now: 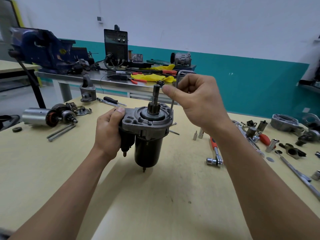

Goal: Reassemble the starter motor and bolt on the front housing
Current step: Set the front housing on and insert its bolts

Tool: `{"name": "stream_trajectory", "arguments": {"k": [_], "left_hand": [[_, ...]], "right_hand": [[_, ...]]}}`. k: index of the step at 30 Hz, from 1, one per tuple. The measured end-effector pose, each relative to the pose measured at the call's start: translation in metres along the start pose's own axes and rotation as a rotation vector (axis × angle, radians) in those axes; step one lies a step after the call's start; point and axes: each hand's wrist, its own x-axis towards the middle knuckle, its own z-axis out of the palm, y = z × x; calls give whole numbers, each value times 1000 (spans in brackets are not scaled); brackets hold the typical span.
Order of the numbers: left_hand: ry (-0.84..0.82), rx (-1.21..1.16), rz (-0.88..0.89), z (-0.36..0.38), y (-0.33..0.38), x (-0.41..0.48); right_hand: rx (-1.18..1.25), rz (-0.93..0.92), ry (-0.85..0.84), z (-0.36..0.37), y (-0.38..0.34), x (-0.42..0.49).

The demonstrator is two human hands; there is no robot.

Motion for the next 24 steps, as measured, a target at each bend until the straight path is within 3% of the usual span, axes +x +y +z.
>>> {"name": "stream_trajectory", "arguments": {"k": [10, 16, 24], "left_hand": [[-24, -8, -26, 1, 3, -1], [-34, -32, -36, 1, 2, -1], [-38, -43, -51, 3, 7, -5]], "right_hand": [[157, 111, -282, -17, -5, 2], [195, 111, -6, 1, 5, 0], [131, 89, -251, -12, 0, 1]]}}
